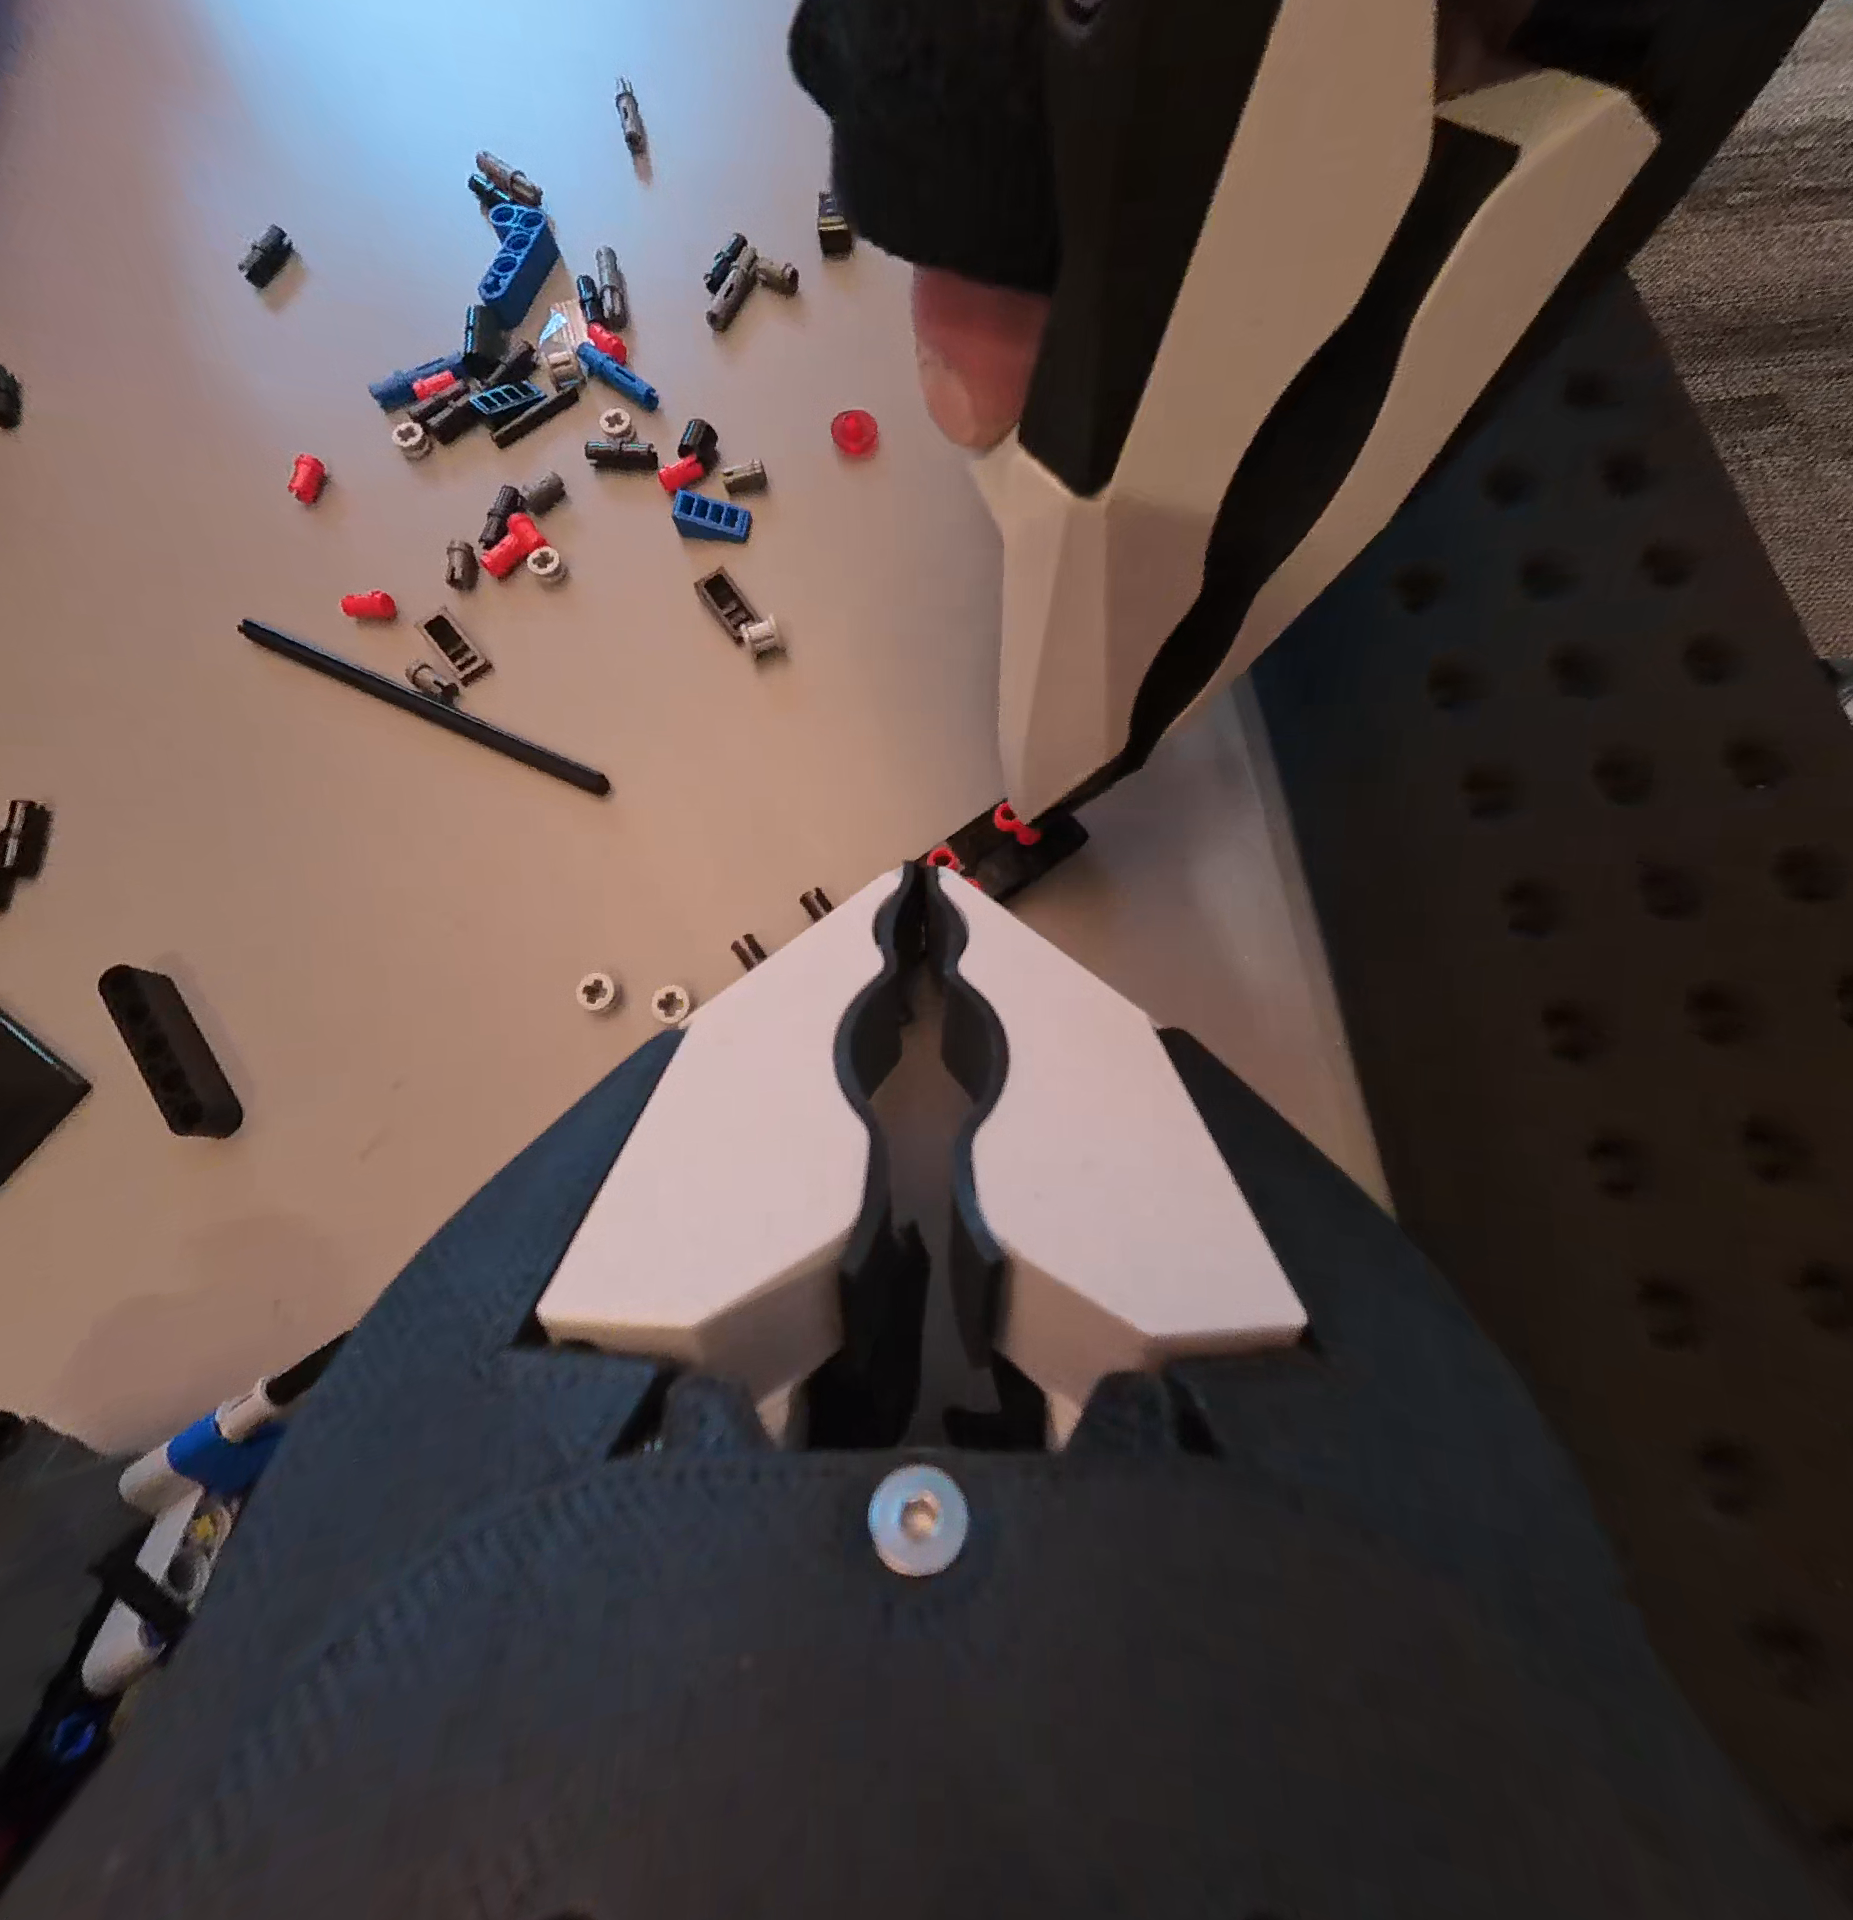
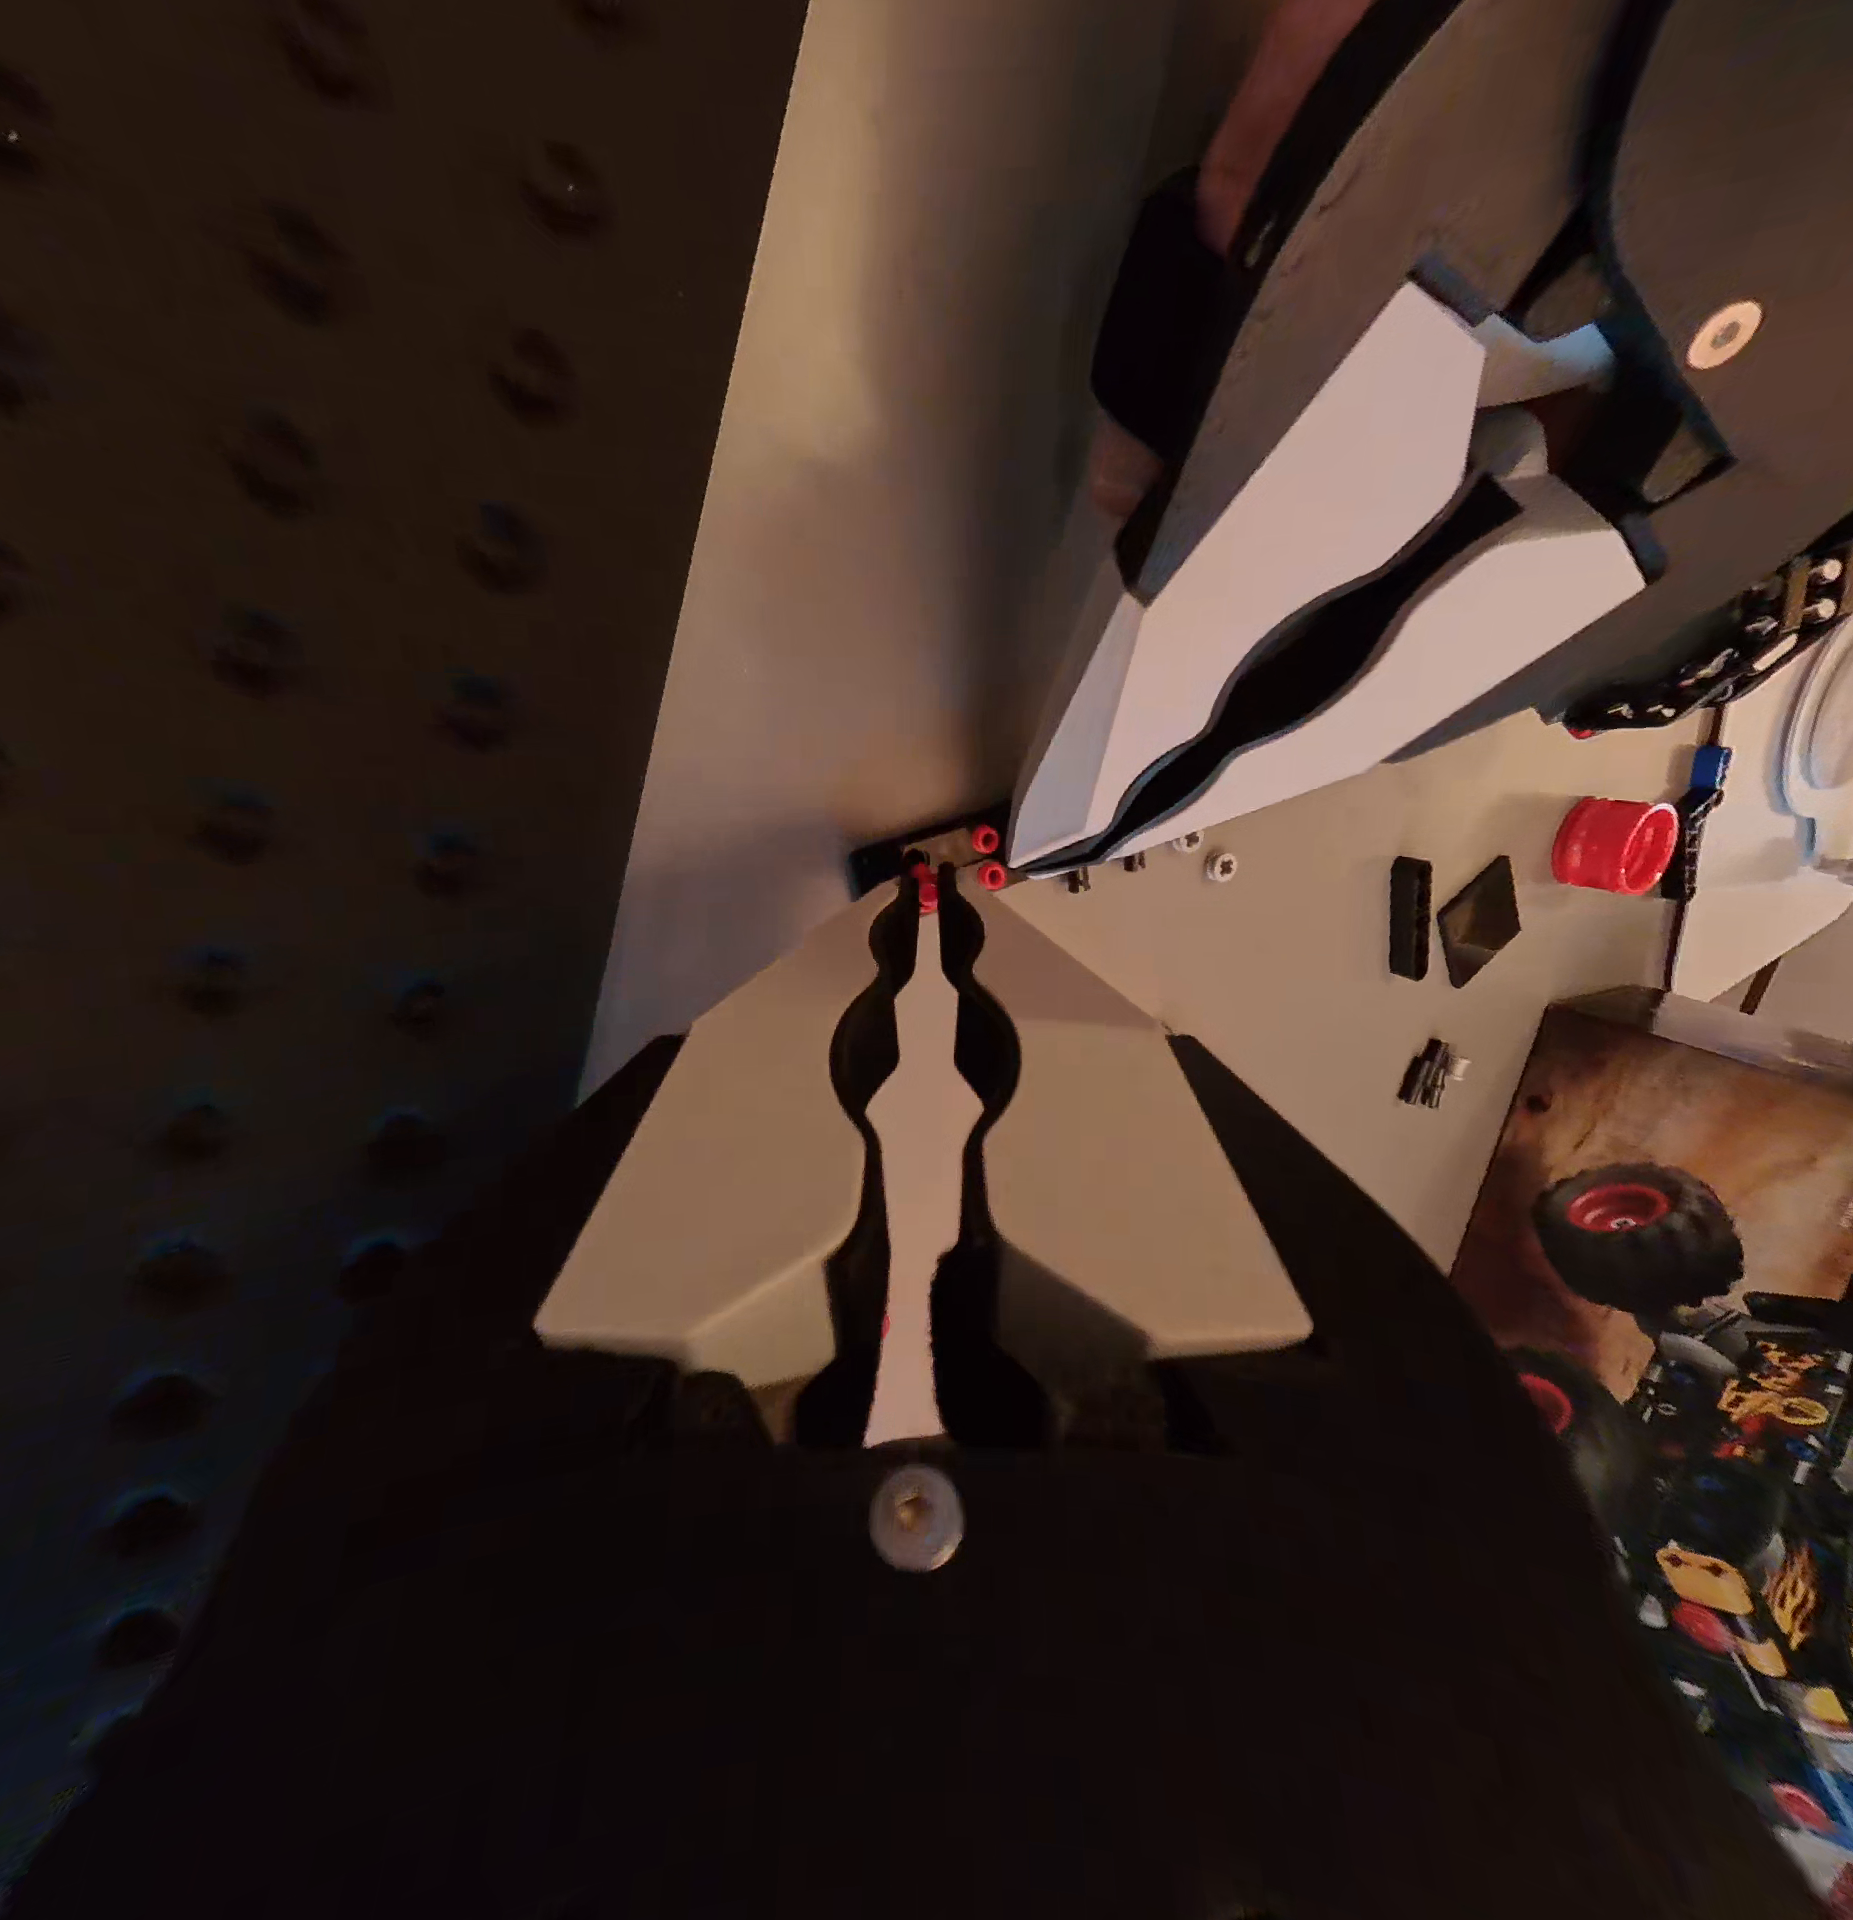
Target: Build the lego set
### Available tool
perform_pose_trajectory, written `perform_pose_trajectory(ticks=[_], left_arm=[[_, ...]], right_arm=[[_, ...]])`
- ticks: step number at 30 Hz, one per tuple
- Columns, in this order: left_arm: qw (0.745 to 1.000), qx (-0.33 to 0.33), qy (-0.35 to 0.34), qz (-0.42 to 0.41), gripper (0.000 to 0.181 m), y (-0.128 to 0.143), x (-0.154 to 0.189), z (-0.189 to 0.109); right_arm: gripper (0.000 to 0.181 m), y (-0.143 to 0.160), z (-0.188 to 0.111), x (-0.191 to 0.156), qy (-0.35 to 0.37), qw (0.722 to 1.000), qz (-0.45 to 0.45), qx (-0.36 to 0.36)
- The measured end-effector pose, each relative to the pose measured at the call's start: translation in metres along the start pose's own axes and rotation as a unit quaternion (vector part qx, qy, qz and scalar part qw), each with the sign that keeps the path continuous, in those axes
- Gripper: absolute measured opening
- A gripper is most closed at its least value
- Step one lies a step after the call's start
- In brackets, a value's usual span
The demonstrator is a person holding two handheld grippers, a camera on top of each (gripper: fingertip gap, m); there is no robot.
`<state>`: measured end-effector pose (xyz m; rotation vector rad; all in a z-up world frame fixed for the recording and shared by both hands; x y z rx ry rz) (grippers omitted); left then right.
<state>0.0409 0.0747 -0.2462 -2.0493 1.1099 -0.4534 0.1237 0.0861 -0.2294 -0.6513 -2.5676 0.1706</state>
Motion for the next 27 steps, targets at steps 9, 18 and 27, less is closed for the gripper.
perform_pose_trajectory(ticks=[9, 18, 27], left_arm=[[1.000, -0.001, -0.005, 0.004, 0.000, -0.0001, 0.0004, 0.0007], [1.000, 0.001, -0.002, 0.003, 0.000, -0.0001, 0.0008, 0.0014], [1.000, 0.002, 0.000, 0.005, 0.000, -0.0010, 0.0028, 0.0029]], right_arm=[[0.002, -0.0031, 0.0015, -0.0009, -0.004, 1.000, -0.010, 0.001], [0.001, -0.0023, 0.0011, -0.0020, -0.021, 1.000, -0.021, -0.010], [0.001, -0.0098, 0.0019, -0.0027, -0.035, 0.997, -0.059, -0.026]])
Point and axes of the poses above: each gripper's, where its closed fingertips meet, z out along the fingers, y out of its underside, x = y × z across the jaws, the point moved 6 cm from there along -z, back along the fingers, and after that the axes turned 1 degree about -y, right-handed, at the moved point
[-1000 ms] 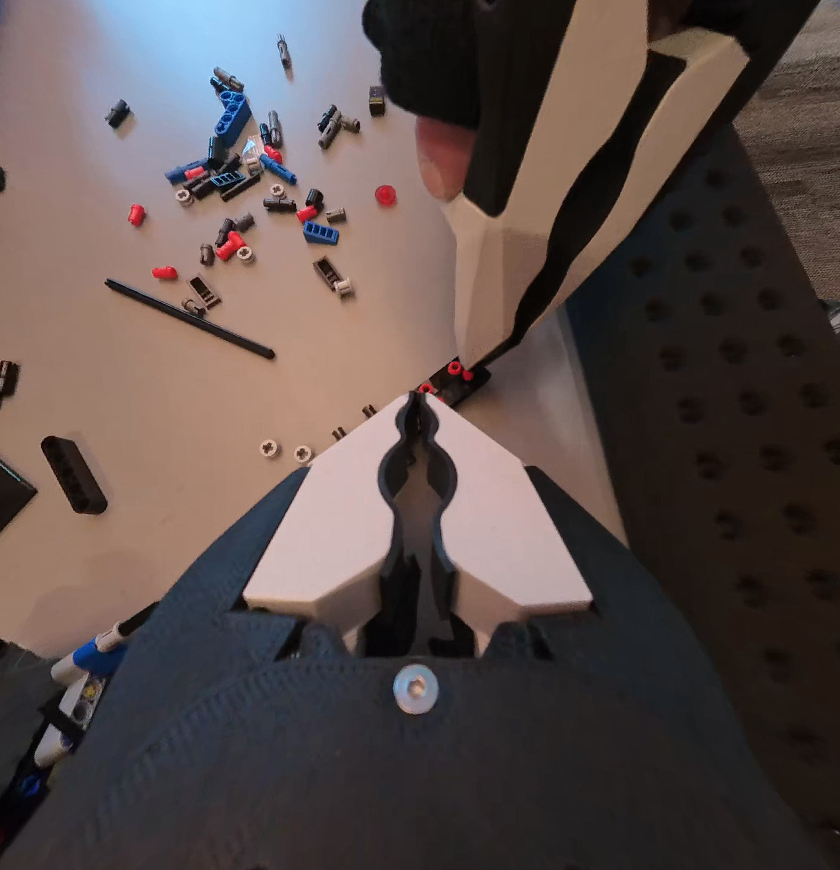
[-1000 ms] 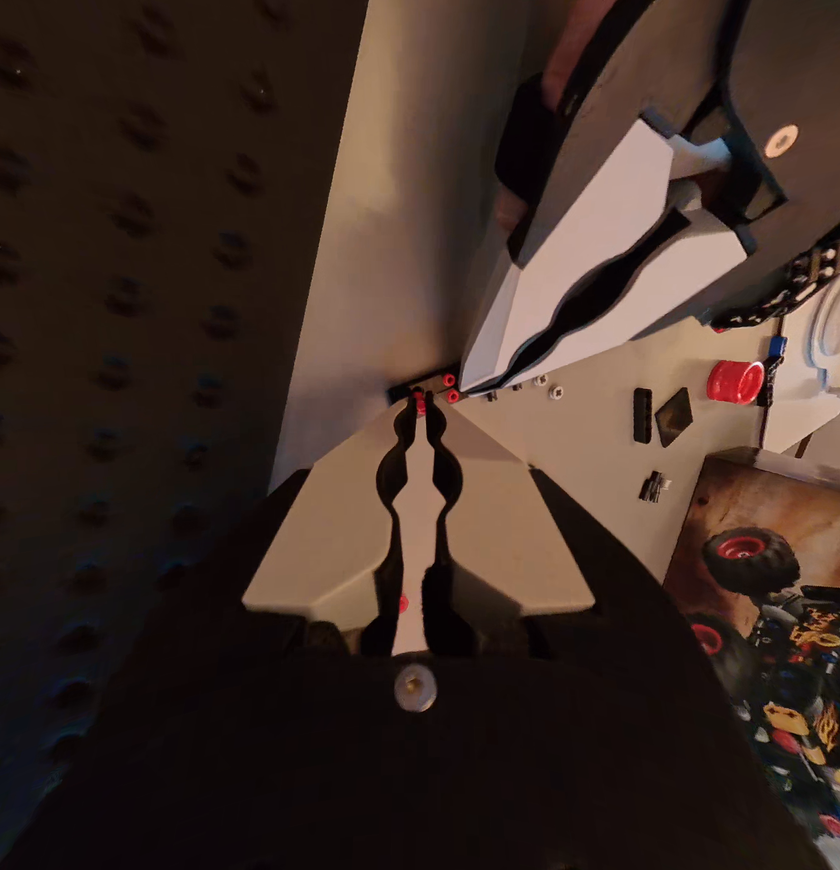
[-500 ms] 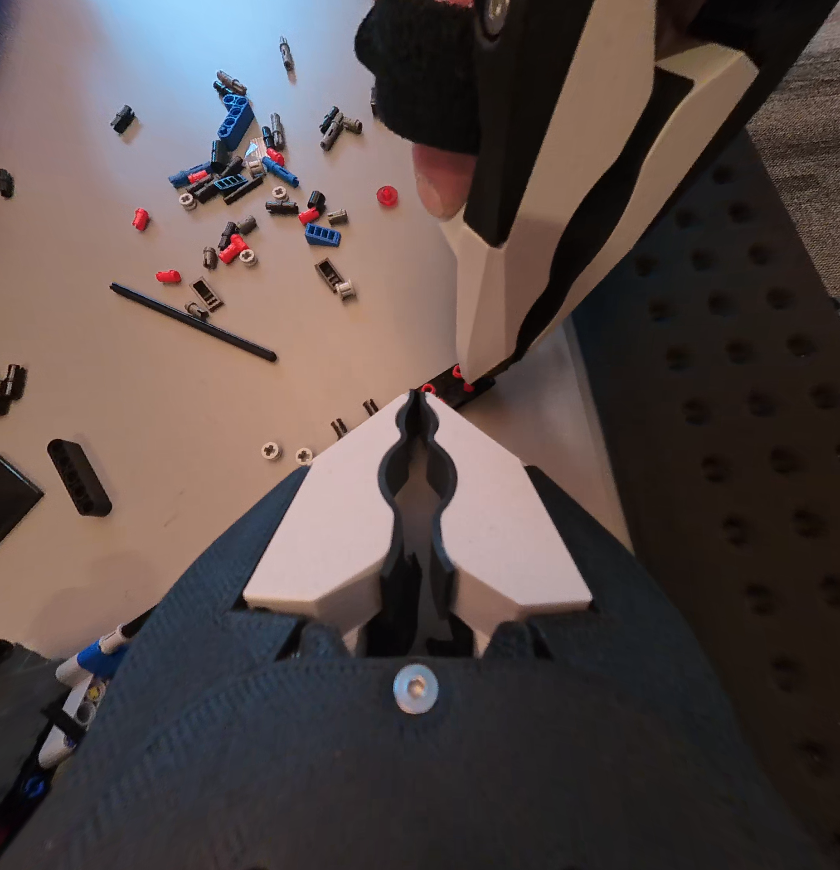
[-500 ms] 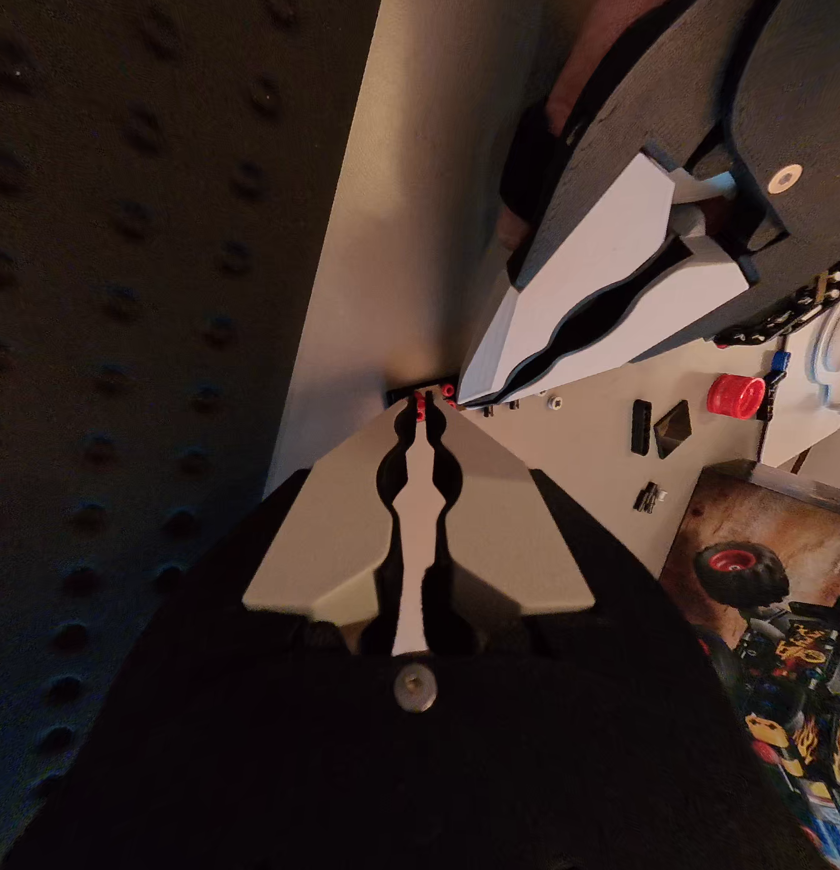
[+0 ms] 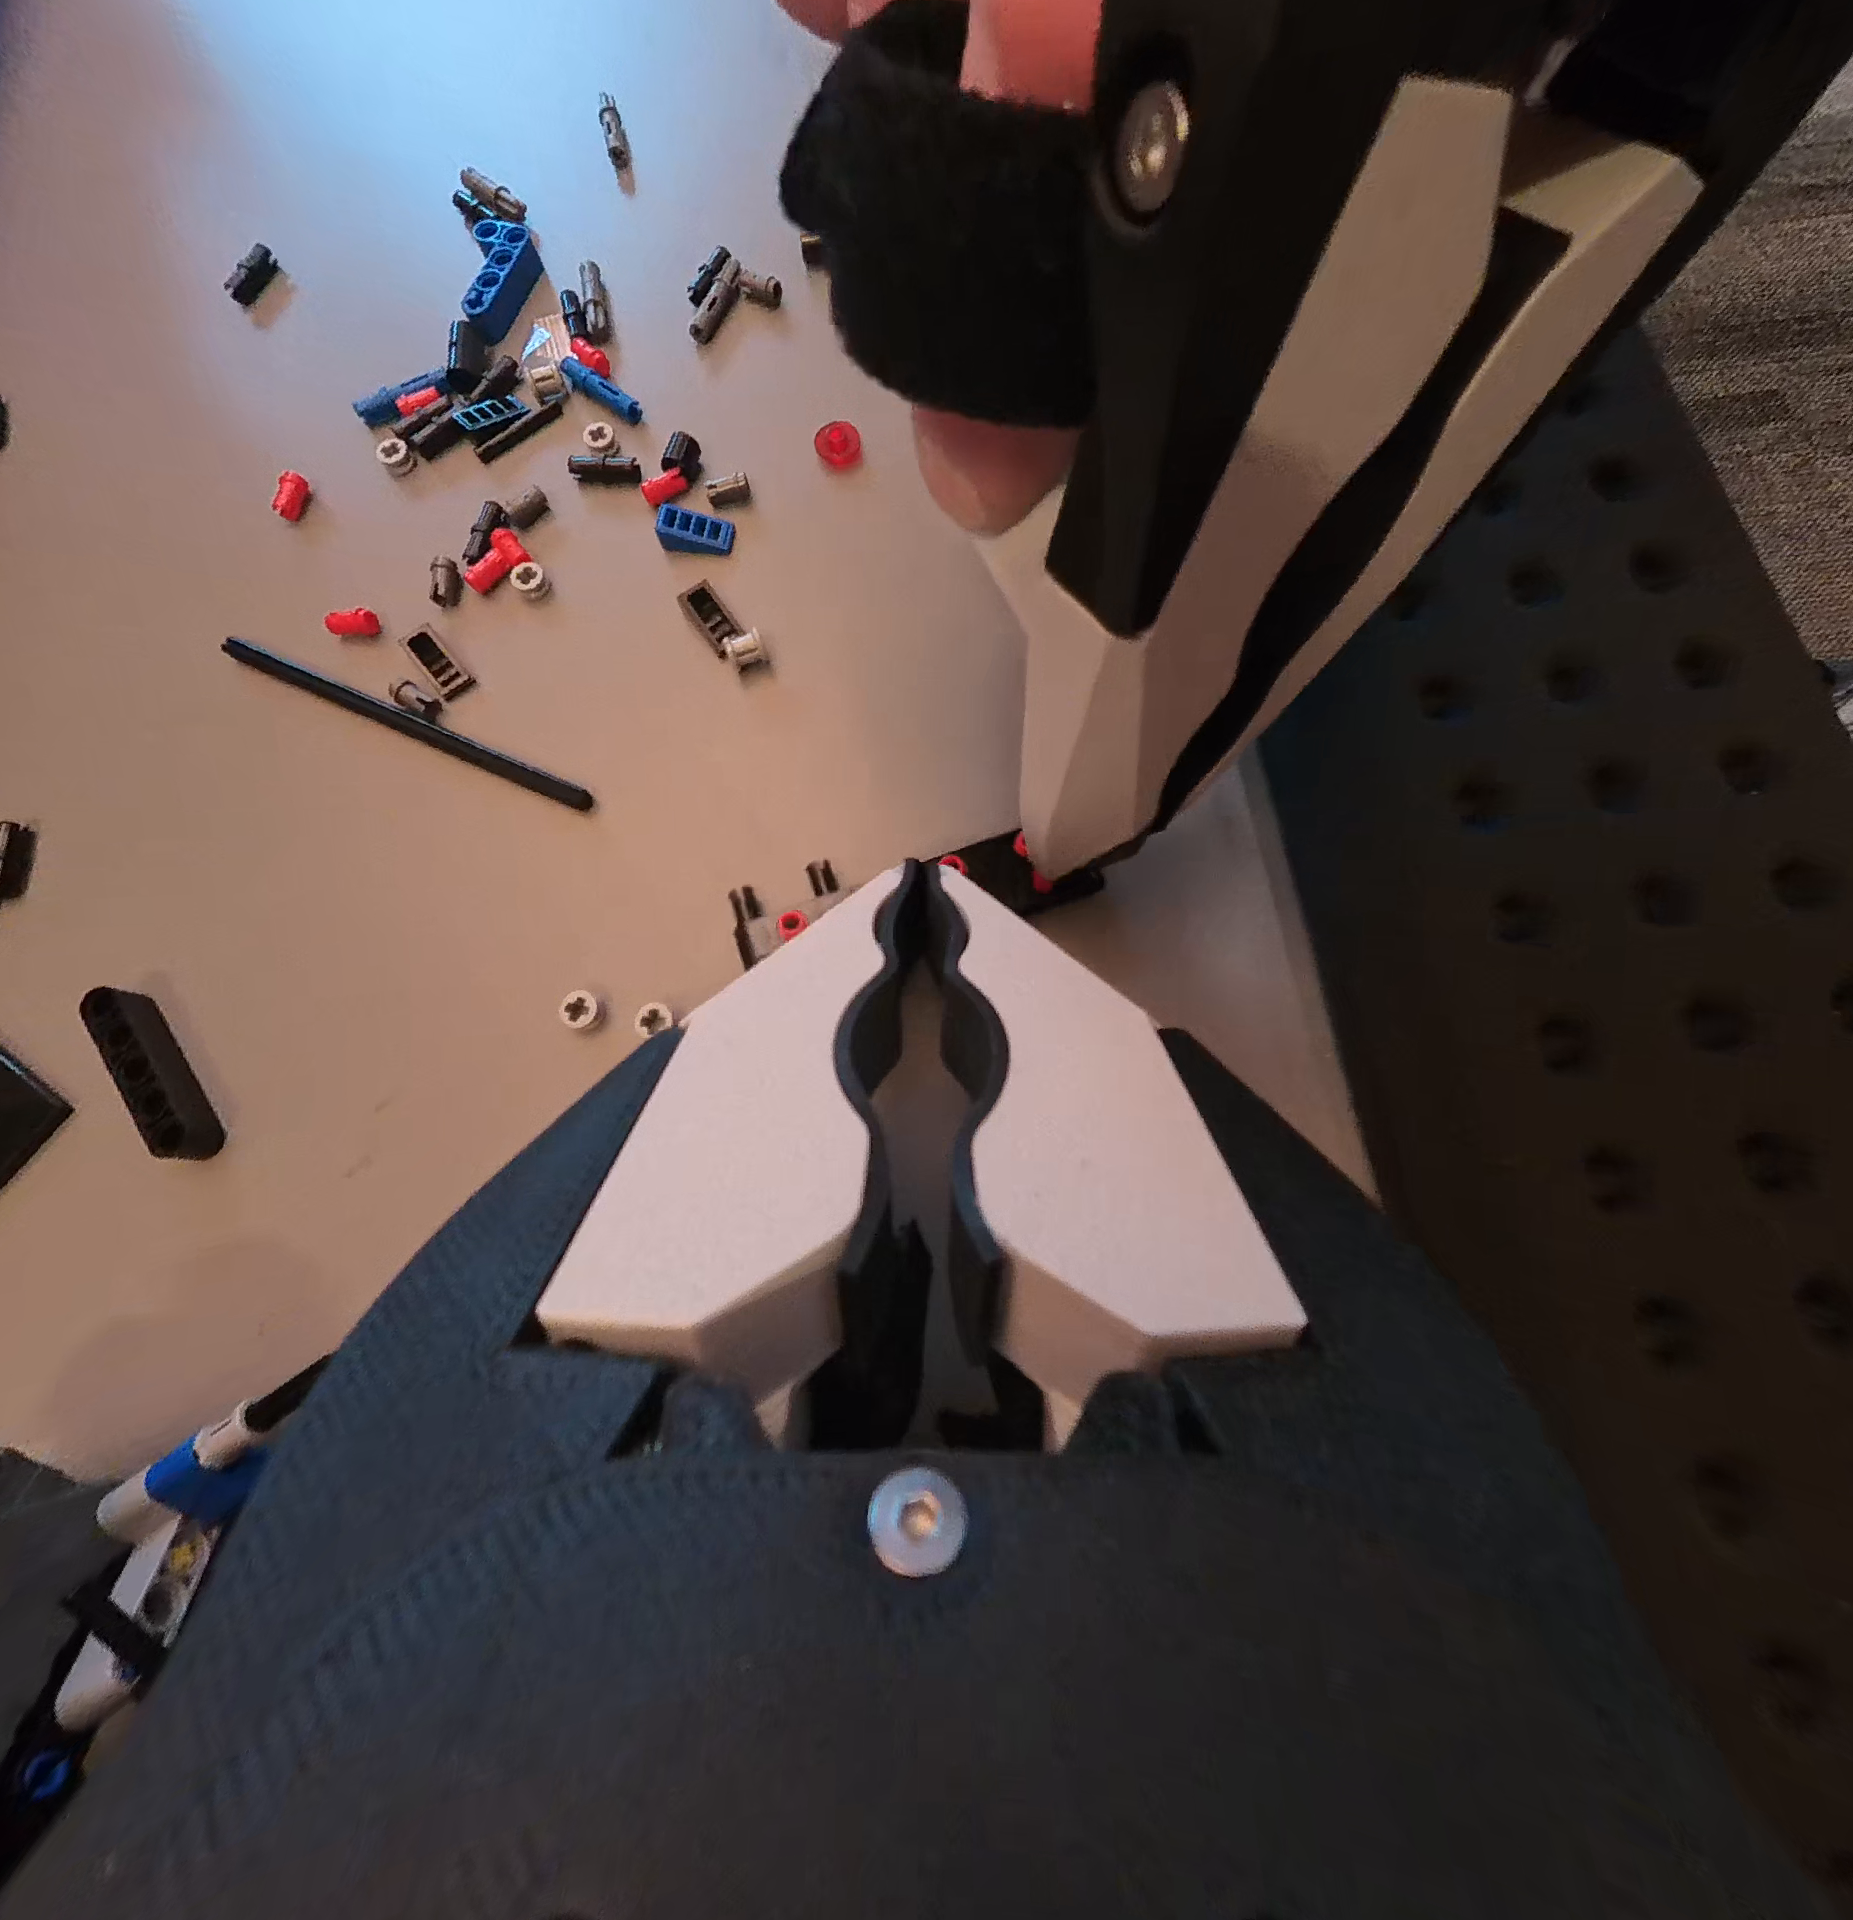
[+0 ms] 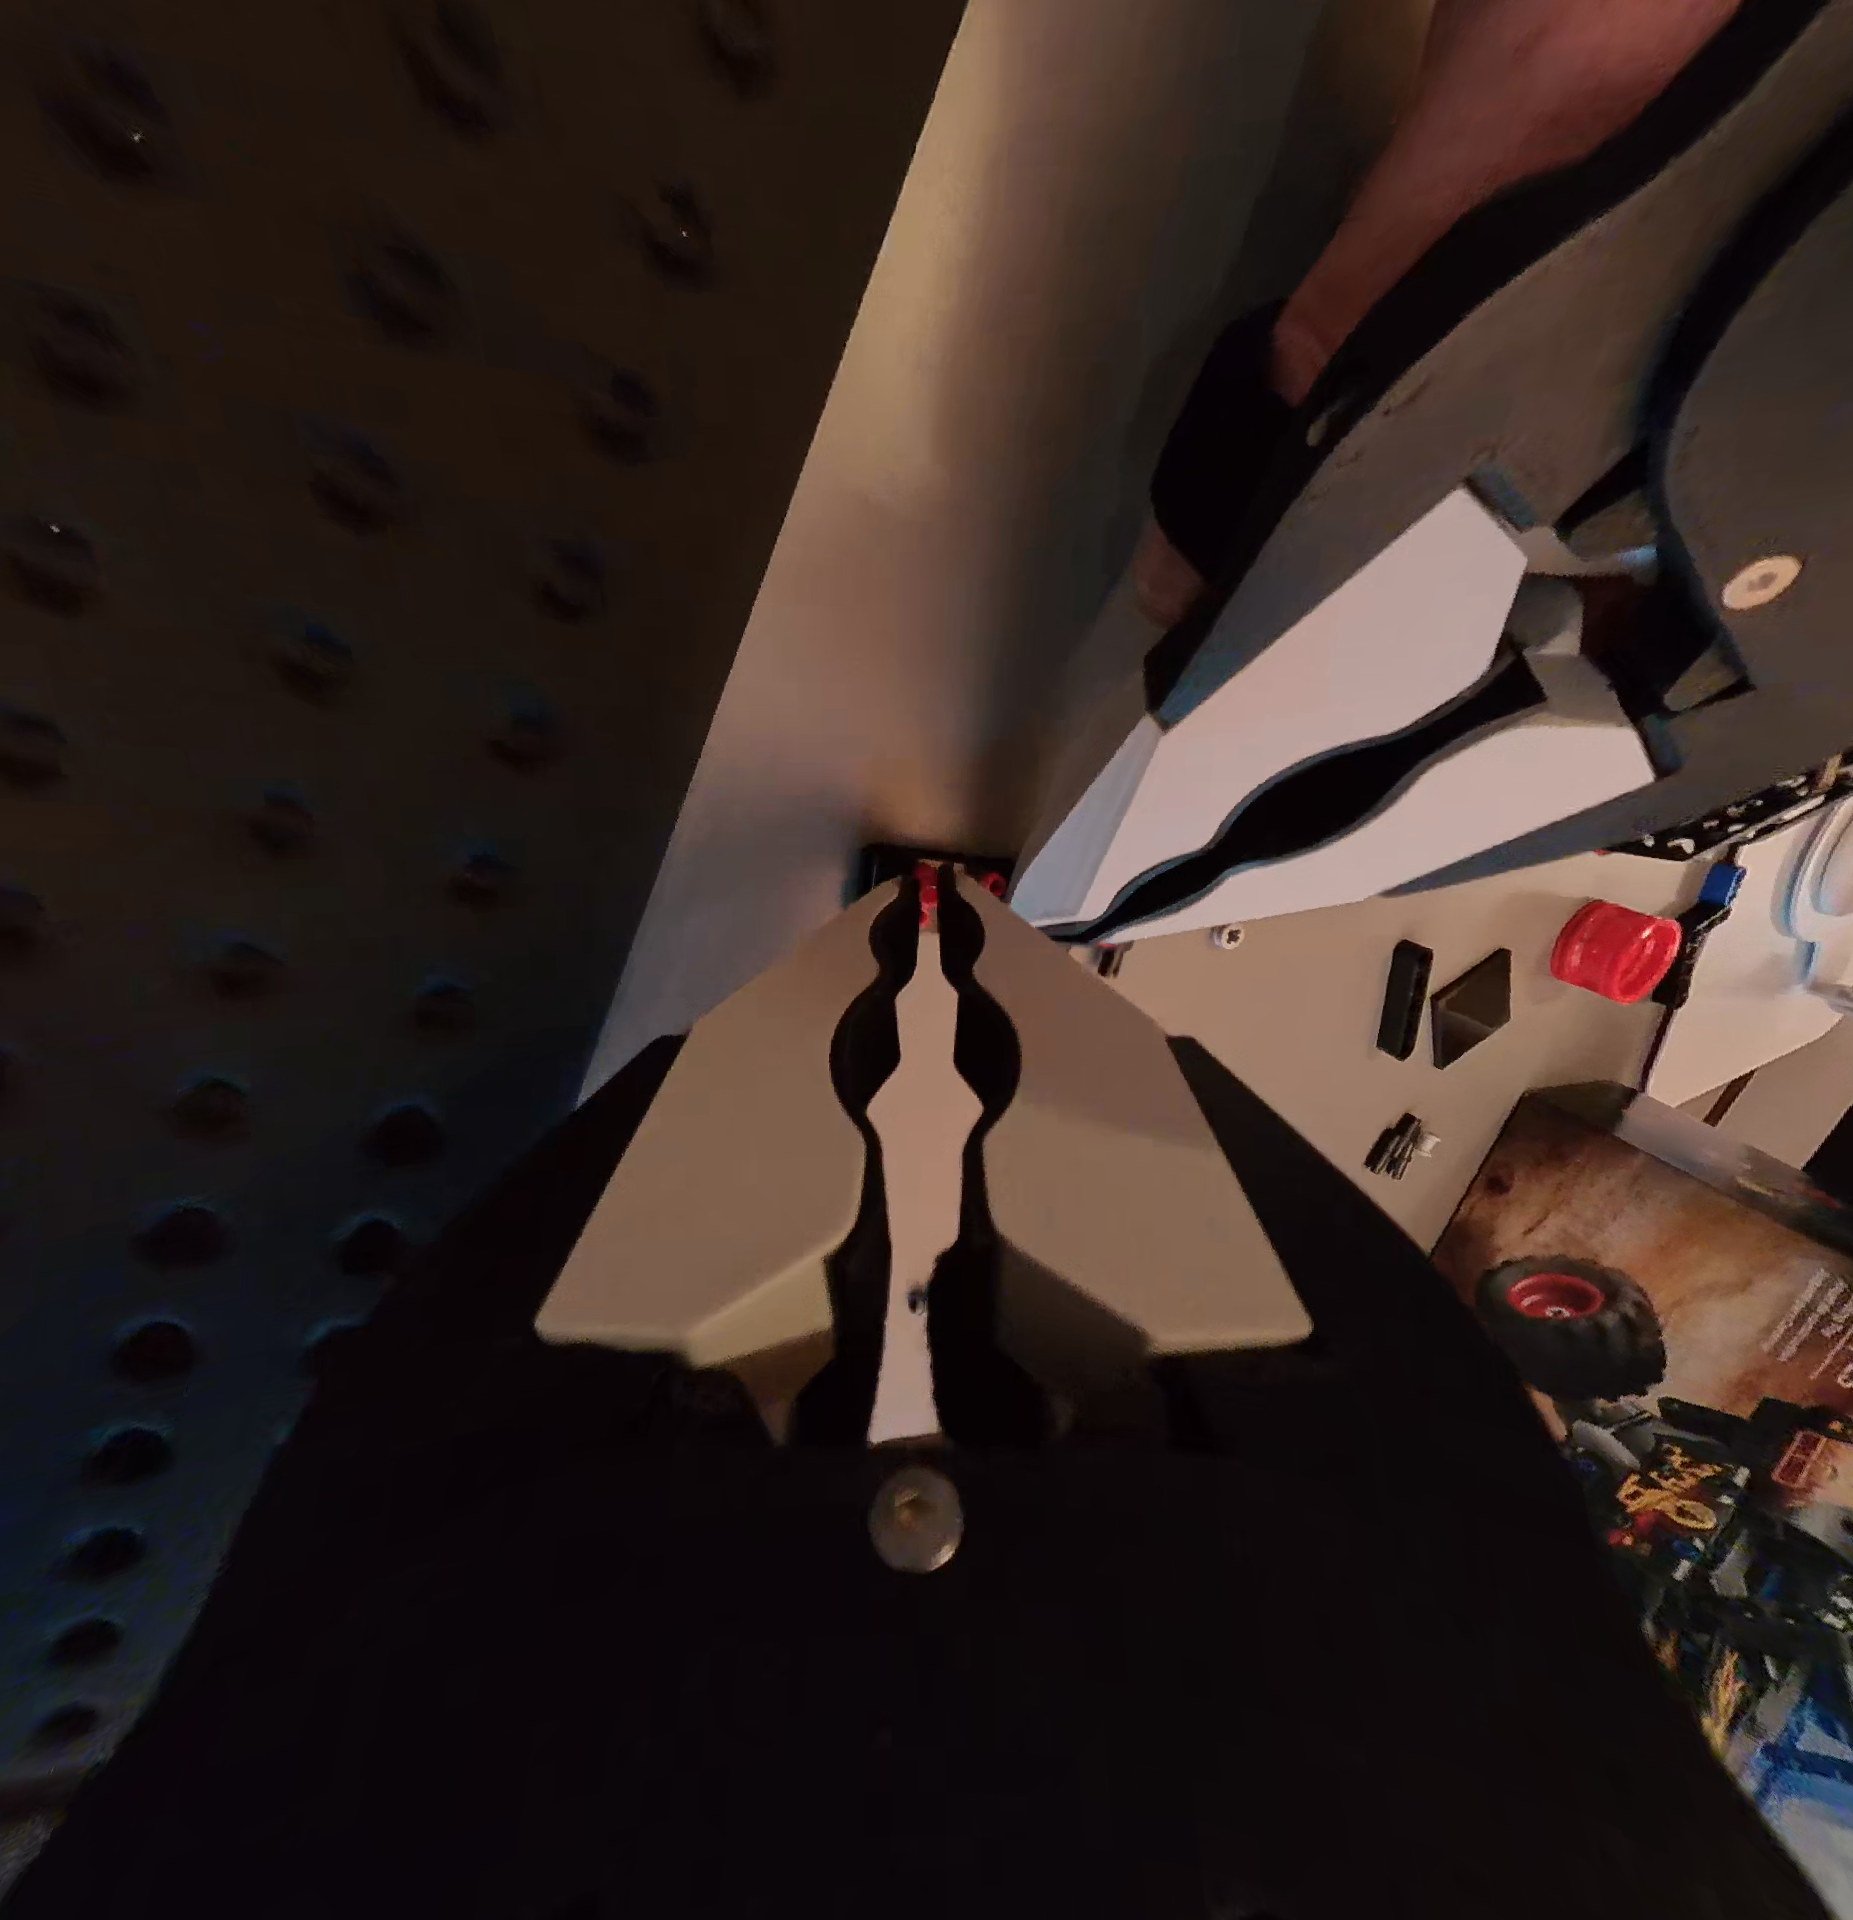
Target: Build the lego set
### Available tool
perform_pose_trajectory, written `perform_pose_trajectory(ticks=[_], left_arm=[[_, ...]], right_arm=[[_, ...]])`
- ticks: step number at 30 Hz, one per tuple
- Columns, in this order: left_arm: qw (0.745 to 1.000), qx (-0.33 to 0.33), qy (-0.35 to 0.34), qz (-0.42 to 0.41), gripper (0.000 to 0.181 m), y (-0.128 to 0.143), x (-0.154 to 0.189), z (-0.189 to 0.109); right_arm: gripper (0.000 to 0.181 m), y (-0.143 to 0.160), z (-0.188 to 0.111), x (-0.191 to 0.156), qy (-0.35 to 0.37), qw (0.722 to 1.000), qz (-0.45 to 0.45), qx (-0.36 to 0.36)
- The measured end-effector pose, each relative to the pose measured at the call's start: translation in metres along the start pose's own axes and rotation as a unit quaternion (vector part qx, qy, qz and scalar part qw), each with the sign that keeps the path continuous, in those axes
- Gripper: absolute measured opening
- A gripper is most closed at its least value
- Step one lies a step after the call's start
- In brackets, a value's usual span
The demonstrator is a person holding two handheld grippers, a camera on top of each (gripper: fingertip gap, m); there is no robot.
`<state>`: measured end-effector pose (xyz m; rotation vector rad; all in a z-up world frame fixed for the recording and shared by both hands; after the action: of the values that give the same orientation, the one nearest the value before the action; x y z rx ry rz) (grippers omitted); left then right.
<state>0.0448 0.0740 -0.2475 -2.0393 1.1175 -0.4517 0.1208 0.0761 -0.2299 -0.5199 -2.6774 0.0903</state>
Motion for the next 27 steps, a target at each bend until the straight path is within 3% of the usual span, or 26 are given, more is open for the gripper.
perform_pose_trajectory(ticks=[10, 17, 23, 27], left_arm=[[1.000, -0.001, -0.004, 0.005, 0.000, -0.001, 0.001, 0.001], [1.000, -0.002, -0.003, 0.005, 0.000, -0.001, 0.001, 0.001], [1.000, -0.002, -0.005, 0.002, 0.000, 0.000, 0.000, 0.000], [1.000, -0.003, -0.017, 0.014, 0.000, -0.001, 0.001, 0.001]], right_arm=[[0.000, -0.013, 0.011, -0.008, -0.043, 0.998, -0.046, -0.012], [0.000, -0.001, -0.009, -0.001, -0.042, 0.997, 0.041, 0.049], [0.000, 0.014, -0.033, -0.005, 0.007, 0.984, 0.142, 0.111], [0.000, 0.009, -0.039, -0.009, 0.100, 0.969, 0.187, 0.129]])
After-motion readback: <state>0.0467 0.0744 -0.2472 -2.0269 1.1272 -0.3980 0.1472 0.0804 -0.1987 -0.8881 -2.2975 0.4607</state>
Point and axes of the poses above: each gripper's, where its closed fingertips meet, z out along the fingers, y out of its underside, x = y × z across the jaws, the point moved 6 cm from there along -z, back along the fingers, and after that the axes turned 1 degree about -y, right-handed, at the moved point
